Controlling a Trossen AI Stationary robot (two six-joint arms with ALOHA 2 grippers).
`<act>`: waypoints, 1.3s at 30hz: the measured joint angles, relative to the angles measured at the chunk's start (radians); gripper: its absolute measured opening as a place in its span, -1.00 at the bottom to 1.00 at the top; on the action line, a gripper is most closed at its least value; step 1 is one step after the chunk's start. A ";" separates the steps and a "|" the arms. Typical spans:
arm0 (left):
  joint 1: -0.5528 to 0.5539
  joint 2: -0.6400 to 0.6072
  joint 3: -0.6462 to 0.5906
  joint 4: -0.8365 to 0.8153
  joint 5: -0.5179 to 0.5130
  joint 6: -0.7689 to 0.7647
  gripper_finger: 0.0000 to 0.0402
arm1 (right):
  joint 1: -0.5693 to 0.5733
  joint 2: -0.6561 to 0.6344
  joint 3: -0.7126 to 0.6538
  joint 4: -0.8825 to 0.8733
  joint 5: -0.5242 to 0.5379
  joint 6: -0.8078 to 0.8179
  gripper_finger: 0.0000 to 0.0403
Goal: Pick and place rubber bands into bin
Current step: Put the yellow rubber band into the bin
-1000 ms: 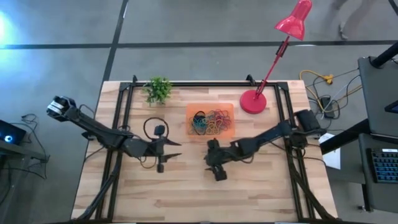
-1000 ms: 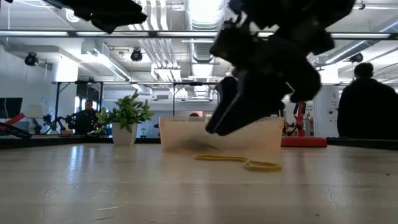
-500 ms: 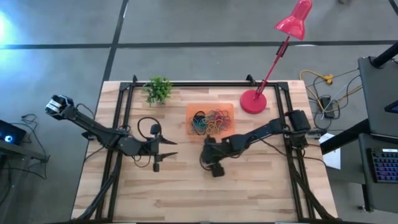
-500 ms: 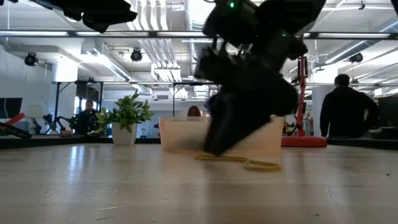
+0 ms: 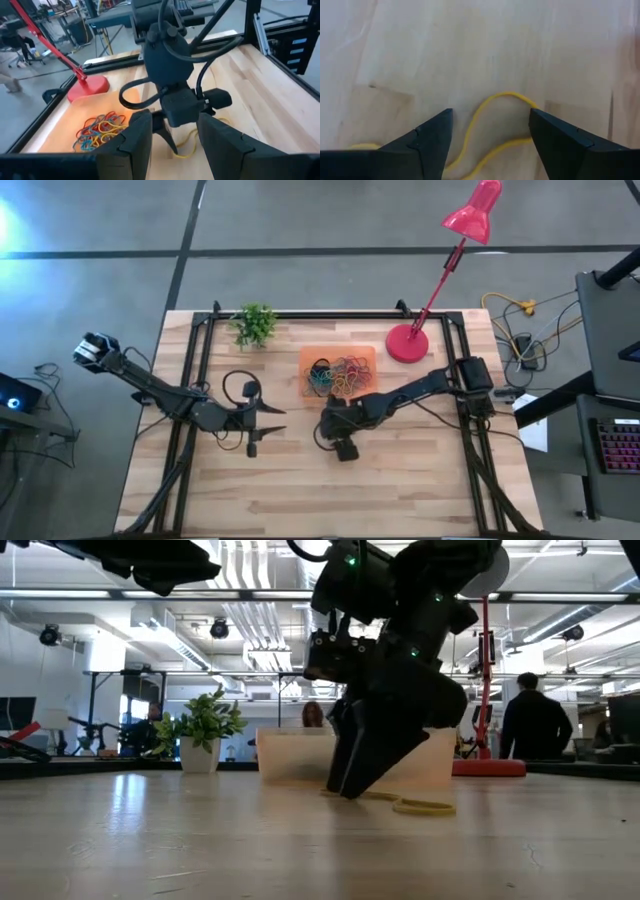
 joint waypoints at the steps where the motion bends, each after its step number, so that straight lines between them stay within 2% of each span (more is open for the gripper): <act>1: 0.000 0.000 -0.002 0.000 0.000 0.003 -0.26 | -0.001 0.000 0.001 -0.011 0.000 0.007 0.23; 11: 0.000 -0.001 -0.004 0.003 0.000 0.001 -0.26 | 0.018 -0.006 -0.003 -0.170 -0.042 0.096 0.20; 22: 0.000 -0.001 -0.005 0.003 0.000 0.000 -0.26 | 0.092 -0.006 -0.006 -0.178 -0.036 0.174 0.20; 29: 0.000 -0.001 -0.005 0.003 0.000 -0.001 -0.26 | 0.152 -0.006 -0.006 -0.182 -0.076 0.226 0.20; 39: 0.000 -0.001 -0.005 0.012 0.000 0.000 -0.26 | 0.207 -0.006 -0.007 -0.169 0.050 0.271 0.17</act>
